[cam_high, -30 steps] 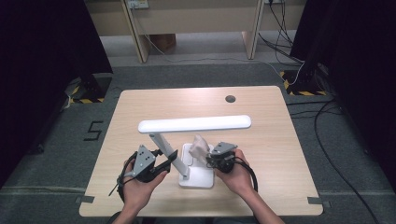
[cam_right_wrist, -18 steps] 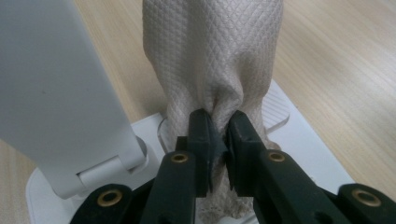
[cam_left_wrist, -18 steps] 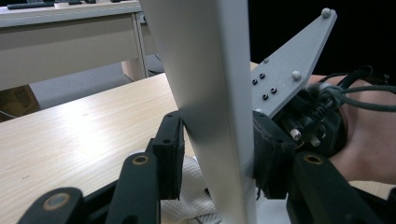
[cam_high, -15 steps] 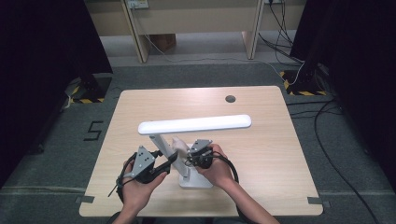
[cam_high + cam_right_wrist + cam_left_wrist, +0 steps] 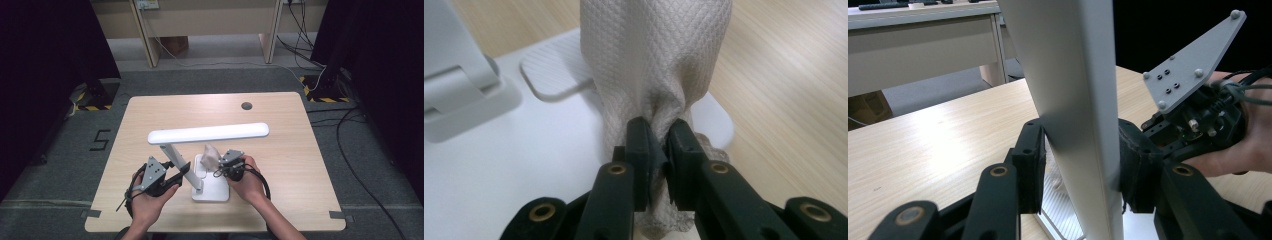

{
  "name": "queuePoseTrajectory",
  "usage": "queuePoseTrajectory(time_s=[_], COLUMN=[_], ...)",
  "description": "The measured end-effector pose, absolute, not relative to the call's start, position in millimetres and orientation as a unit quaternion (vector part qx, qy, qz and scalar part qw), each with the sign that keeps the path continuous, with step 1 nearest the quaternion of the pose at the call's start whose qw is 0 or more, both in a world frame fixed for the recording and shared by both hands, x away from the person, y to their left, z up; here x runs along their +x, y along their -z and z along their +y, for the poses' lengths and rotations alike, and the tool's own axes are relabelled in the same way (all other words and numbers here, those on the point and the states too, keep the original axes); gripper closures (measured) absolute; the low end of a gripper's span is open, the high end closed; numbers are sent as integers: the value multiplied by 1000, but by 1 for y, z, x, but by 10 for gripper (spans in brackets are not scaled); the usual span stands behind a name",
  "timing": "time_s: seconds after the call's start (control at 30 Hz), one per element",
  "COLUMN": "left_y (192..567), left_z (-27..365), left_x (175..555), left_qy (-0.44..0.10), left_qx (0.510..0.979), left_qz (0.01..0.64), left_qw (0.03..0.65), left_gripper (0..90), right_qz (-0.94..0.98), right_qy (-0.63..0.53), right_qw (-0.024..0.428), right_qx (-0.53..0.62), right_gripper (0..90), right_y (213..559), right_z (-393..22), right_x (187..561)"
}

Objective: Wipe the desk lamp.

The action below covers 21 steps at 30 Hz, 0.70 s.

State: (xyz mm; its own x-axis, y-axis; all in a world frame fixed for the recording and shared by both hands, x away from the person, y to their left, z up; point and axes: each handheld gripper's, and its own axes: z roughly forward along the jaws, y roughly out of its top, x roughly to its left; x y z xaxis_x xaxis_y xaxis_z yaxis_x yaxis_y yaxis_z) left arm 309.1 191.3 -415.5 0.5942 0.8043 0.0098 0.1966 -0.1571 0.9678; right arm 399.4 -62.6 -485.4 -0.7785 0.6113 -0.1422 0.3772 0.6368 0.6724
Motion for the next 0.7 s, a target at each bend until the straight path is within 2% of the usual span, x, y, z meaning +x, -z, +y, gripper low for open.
queuePoseTrajectory(time_s=[0.27,0.43,0.67,0.7], left_y=[415,415,415,416], left_z=[191,191,192,191], left_x=[309,310,310,310], left_qy=[-277,-276,-275,-275], left_qx=[707,707,706,706], left_qz=[355,355,357,357], left_qw=[545,546,546,547], left_gripper=[592,593,594,594], right_qz=[882,869,872,875], right_qy=[-299,-310,-359,-365], right_qw=[198,208,177,166], right_qx=[306,325,281,273], right_gripper=[820,819,817,816], right_y=[487,475,462,463], right_z=[-85,-91,-51,-32], right_x=[400,404,415,417])
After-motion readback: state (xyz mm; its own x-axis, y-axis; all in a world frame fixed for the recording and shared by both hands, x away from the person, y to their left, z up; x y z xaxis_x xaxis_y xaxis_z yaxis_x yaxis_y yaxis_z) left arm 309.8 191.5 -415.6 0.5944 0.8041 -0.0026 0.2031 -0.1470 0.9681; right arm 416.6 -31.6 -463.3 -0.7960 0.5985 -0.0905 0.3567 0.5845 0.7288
